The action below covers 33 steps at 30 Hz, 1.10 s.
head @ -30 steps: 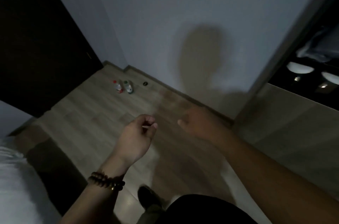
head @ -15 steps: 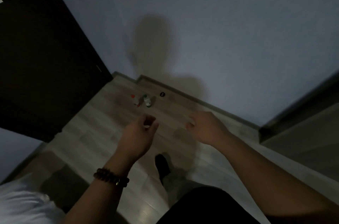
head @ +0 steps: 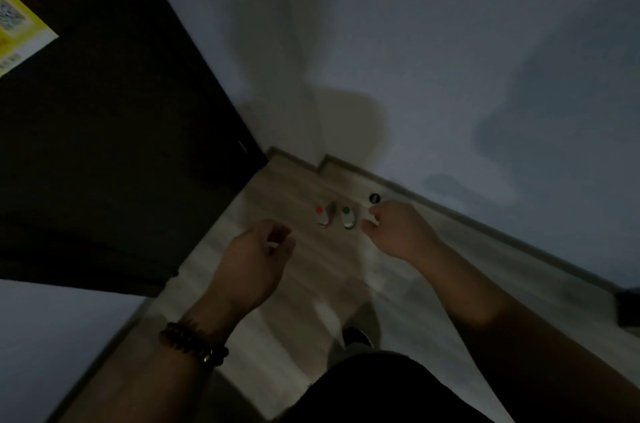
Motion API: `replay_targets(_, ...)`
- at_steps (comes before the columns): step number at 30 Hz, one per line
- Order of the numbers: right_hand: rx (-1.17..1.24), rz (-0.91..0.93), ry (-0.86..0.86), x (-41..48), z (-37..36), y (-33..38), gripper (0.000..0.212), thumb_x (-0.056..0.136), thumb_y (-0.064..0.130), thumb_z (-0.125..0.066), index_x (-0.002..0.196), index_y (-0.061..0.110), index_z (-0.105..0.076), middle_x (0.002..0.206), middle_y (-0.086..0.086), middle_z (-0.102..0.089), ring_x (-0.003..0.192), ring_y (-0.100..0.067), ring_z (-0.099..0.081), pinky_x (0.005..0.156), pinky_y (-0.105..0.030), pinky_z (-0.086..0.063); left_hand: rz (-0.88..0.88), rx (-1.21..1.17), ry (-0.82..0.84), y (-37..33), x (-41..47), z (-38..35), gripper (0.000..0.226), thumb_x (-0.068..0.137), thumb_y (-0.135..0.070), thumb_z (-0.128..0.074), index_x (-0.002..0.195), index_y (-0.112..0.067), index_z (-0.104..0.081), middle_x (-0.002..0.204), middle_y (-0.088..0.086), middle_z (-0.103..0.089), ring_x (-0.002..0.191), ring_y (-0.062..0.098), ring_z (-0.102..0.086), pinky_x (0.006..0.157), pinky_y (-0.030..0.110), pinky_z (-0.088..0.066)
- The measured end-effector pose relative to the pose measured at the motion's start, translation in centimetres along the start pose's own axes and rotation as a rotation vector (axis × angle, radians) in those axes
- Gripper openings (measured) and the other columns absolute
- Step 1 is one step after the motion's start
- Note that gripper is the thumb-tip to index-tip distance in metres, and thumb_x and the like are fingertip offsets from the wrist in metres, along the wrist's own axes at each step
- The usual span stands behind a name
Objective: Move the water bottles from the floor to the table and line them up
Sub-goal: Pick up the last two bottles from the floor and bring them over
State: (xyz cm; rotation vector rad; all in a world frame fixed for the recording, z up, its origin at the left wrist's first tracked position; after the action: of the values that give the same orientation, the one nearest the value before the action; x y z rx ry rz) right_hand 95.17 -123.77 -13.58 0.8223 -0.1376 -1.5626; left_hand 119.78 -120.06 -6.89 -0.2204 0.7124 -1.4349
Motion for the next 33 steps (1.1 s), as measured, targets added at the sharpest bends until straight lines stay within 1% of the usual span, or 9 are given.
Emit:
replay_targets(5,-0.033,-0.041,-0.016,6.4,-0.2,5.1,0.034,0.101,0.038,-0.054,0.104,0.010,-0.072,0.102,-0.010,-0.072,0.095,-0.026,-0.069,0.074,-0.031,-0.052,-0.011,-0.060,0.054,2.9,7.4,3.1,0.027,0.101,-0.033,-0.061,0.124,-0.020,-0.064,0.117,-0.007,-0.068,0.096,0.007,-0.064,0.073,0.021,-0.048)
replay_targets(8,-0.027,-0.098,-0.042,9.3,-1.4,7.4,0.041,0.103,0.038,-0.053,0.115,0.003,-0.071,0.116,-0.016,-0.072,0.105,-0.030,-0.068,0.088,-0.036,-0.054,-0.078,-0.065,0.105,5.0,12.6,4.3,0.025,0.100,-0.033,-0.061,0.119,-0.017,-0.066,0.112,-0.003,-0.070,0.096,0.013,-0.067,0.083,0.030,-0.052)
replay_targets(11,-0.039,-0.206,-0.089,11.8,-3.1,9.6,0.053,0.104,0.048,-0.048,0.123,0.004,-0.068,0.123,-0.016,-0.069,0.111,-0.030,-0.065,0.094,-0.039,-0.051,-0.121,-0.083,0.147,8.0,18.3,5.2,0.019,0.098,-0.032,-0.064,0.111,-0.019,-0.068,0.103,-0.002,-0.071,0.091,0.015,-0.067,0.075,0.027,-0.048)
replay_targets(15,0.005,-0.422,-0.122,14.1,-5.5,12.7,0.051,0.103,0.044,-0.054,0.143,0.014,-0.056,0.139,-0.007,-0.063,0.123,-0.023,-0.061,0.098,-0.032,-0.047,-0.161,-0.116,0.263,12.6,25.3,5.7,0.011,0.096,-0.030,-0.067,0.103,-0.021,-0.068,0.096,0.002,-0.072,0.092,0.020,-0.067,0.078,0.029,-0.047)
replay_targets(19,0.043,-0.537,-0.158,16.1,-8.0,15.3,0.052,0.103,0.044,-0.054,0.146,0.014,-0.054,0.139,-0.007,-0.063,0.126,-0.022,-0.060,0.104,-0.033,-0.046,-0.189,-0.119,0.390,15.8,30.5,5.7,0.007,0.097,-0.028,-0.066,0.102,-0.024,-0.065,0.090,-0.008,-0.065,0.082,0.006,-0.061,0.065,0.016,-0.041)
replay_targets(21,0.076,-0.580,-0.151,17.5,-9.6,15.9,0.052,0.103,0.043,-0.054,0.146,0.015,-0.053,0.141,-0.006,-0.062,0.125,-0.021,-0.060,0.104,-0.033,-0.047,-0.208,-0.132,0.429,16.5,32.8,4.9,0.015,0.098,-0.030,-0.065,0.108,-0.019,-0.067,0.091,-0.009,-0.065,0.084,0.008,-0.062,0.068,0.018,-0.045)
replay_targets(24,0.120,-0.612,-0.126,19.9,-12.4,15.6,0.052,0.103,0.043,-0.054,0.147,0.014,-0.053,0.144,-0.006,-0.060,0.128,-0.021,-0.058,0.104,-0.032,-0.046,-0.213,-0.126,0.441,17.2,35.5,3.1,0.022,0.097,-0.030,-0.066,0.111,-0.014,-0.069,0.098,0.000,-0.070,0.093,0.018,-0.065,0.080,0.031,-0.051)
replay_targets(28,0.179,-0.657,-0.102,23.1,-16.5,13.5,0.053,0.103,0.044,-0.055,0.147,0.014,-0.053,0.142,-0.006,-0.062,0.127,-0.020,-0.059,0.103,-0.030,-0.043,-0.246,-0.086,0.450,19.2,37.7,-0.1,0.009,0.097,-0.027,-0.066,0.103,-0.021,-0.067,0.093,-0.009,-0.066,0.089,0.013,-0.063,0.074,0.026,-0.048)
replay_targets(33,0.266,-0.717,-0.071,29.9,-25.7,5.7,0.055,0.102,0.043,-0.058,0.147,0.014,-0.052,0.139,-0.007,-0.063,0.122,-0.020,-0.062,0.099,-0.028,-0.044,-0.187,-0.038,0.447,25.8,41.2,-9.1,0.013,0.097,-0.028,-0.066,0.108,-0.022,-0.067,0.093,-0.010,-0.065,0.084,0.007,-0.062,0.070,0.020,-0.045)
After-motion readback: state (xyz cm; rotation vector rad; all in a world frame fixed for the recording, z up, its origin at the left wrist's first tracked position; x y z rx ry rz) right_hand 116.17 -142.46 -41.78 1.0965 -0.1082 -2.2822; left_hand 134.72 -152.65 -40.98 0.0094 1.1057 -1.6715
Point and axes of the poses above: each hand's wrist, its own x-axis towards the middle knuckle, its own z-axis out of the back of the hand, y = z × x, the point moved 1 cm from there along x, towards the middle knuckle
